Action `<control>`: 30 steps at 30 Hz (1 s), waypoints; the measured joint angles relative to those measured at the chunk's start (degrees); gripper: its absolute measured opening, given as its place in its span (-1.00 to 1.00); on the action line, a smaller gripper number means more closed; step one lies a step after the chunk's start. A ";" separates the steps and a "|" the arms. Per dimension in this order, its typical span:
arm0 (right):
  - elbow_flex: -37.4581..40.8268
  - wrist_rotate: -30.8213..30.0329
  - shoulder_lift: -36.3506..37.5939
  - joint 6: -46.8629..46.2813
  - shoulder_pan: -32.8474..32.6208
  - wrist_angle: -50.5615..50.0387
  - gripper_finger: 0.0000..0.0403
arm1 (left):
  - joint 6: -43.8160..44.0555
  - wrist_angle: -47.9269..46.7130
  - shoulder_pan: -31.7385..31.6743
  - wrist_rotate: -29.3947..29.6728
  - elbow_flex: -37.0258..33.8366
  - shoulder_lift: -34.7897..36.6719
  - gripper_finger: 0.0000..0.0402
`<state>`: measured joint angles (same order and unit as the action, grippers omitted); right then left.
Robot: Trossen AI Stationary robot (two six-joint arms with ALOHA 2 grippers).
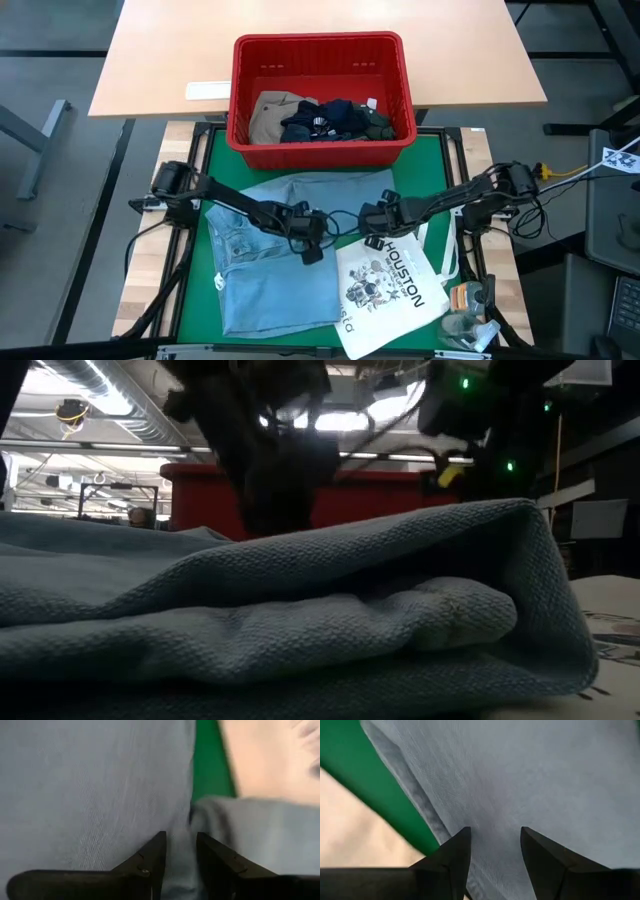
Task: Fold Laundry from Bin
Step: Fold the blue jeans
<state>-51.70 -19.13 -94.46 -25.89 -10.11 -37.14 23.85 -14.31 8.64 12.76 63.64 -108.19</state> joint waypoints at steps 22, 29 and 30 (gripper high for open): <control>-0.07 4.80 -3.69 1.75 0.11 -18.93 -0.16 | 0.02 -9.16 -1.14 -1.84 -0.09 16.03 -0.48; 0.26 4.17 -3.22 0.61 0.11 -24.89 -0.16 | 5.53 -27.07 0.05 -1.56 -0.04 21.88 -0.48; 0.26 3.92 -2.73 0.50 0.11 -24.82 -0.16 | 6.45 -29.36 0.30 -1.56 -0.04 21.89 -0.48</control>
<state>-51.44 -15.21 -97.19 -25.39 -10.00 -61.96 30.30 -43.67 8.94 11.20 63.59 -86.30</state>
